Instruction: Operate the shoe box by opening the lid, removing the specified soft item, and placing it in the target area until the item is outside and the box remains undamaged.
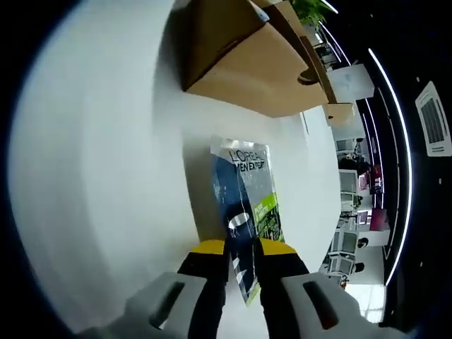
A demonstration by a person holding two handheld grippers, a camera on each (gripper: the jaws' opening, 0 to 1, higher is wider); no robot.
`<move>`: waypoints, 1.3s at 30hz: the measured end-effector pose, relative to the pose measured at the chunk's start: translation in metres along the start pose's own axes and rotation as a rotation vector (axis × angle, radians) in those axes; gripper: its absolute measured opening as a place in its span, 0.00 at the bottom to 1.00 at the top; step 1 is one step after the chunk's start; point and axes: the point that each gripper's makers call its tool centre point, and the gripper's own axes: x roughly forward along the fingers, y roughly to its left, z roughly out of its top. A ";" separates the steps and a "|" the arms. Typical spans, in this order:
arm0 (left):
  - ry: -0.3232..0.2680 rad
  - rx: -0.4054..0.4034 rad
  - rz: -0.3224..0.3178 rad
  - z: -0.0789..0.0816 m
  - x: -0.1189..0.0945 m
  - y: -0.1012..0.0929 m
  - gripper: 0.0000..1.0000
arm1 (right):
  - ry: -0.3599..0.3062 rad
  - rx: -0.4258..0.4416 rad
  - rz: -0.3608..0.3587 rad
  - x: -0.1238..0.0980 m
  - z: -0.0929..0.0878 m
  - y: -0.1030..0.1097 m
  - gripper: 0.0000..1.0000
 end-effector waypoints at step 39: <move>0.000 0.002 0.001 0.001 -0.001 -0.004 0.11 | -0.271 1.150 0.039 0.027 0.021 -0.028 0.20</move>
